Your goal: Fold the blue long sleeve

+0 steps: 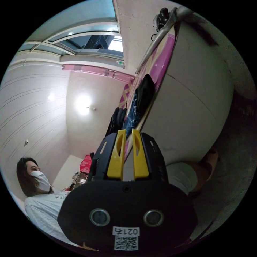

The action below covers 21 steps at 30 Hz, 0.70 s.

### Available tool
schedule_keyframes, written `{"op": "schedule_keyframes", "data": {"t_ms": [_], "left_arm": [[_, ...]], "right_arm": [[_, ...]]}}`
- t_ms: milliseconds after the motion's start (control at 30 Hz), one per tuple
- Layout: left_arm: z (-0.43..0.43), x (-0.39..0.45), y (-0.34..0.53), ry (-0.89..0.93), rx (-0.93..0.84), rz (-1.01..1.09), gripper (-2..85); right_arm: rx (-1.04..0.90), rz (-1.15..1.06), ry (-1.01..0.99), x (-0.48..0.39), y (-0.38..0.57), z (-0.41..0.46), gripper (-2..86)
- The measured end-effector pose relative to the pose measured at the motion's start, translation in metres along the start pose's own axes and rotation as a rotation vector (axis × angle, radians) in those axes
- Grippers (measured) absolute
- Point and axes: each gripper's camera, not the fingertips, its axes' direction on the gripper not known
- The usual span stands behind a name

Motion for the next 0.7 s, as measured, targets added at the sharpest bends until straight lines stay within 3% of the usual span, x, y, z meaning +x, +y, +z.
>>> {"op": "schedule_keyframes", "data": {"t_ms": [67,200,267,467,700], "left_arm": [[-0.053,-0.039,0.028,0.128,0.184,-0.156,-0.4],[-0.169,-0.099,0.105,0.184,0.490,-0.323,-0.8],[-0.263,-0.133,0.176,0.091,0.629,-0.376,-0.9],[-0.474,-0.192,0.412,-0.266,0.816,-0.628,-0.9],[-0.527,-0.213,0.711,-0.362,1.028,-1.233,-0.9]], "right_arm": [[-0.002,0.002,-0.009,-0.002,0.004,0.003,2.8],[-0.017,-0.025,-0.008,-0.018,0.010,0.014,1.6],[-0.032,-0.038,-0.006,-0.027,0.013,0.023,1.3],[-0.102,-0.077,-0.028,-0.058,0.027,0.071,1.0],[-0.218,-0.101,-0.051,-0.091,0.057,0.141,0.7]]}}
